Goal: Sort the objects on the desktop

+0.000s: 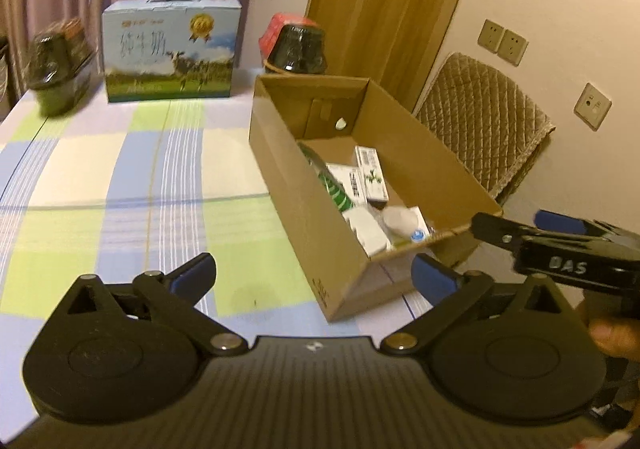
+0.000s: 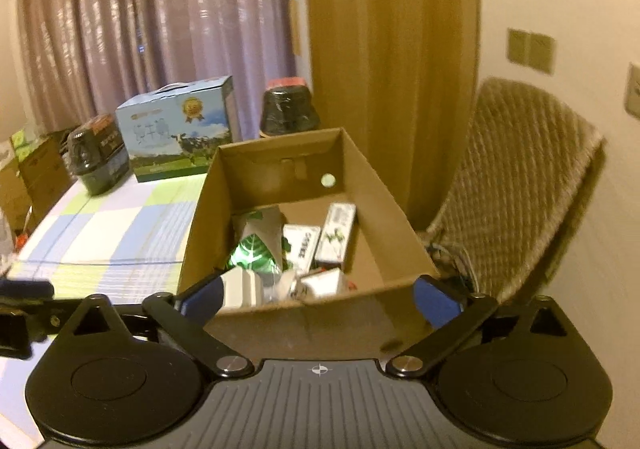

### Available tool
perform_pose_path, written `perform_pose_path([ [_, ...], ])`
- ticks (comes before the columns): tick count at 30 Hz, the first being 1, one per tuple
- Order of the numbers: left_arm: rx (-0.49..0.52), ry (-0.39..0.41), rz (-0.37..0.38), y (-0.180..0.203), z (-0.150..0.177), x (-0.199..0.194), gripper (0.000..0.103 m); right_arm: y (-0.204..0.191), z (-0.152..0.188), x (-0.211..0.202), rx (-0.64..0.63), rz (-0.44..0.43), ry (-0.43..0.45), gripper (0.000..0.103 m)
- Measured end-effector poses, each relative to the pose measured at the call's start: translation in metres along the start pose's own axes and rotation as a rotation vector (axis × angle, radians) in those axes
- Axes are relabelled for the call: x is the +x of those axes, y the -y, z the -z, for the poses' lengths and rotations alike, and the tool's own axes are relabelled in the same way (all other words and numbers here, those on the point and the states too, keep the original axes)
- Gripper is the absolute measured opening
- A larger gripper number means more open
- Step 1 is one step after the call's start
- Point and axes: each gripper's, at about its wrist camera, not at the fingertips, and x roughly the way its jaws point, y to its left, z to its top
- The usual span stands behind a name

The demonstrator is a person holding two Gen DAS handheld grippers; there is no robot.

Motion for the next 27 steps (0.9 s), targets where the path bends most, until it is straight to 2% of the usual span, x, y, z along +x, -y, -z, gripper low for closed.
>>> perform_pose_path([
  [6,-0.058,-0.040,-0.002,0.008,0.006,-0.020,0.102,0.008,0.005,-0.036,0.070,-0.011,-0.048,0.101],
  [10,-0.056,-0.036,-0.015,0.017,0.010,-0.032,0.102,0.015,0.009,-0.055,0.124,-0.018,-0.073,0.101],
  [15,-0.067,-0.045,0.004,0.026,0.013,-0.040,0.102,0.017,0.015,-0.073,0.140,-0.029,-0.084,0.101],
  [27,-0.039,-0.040,-0.026,0.037,0.016,-0.042,0.102,0.007,0.019,-0.087,0.140,-0.035,-0.109,0.101],
])
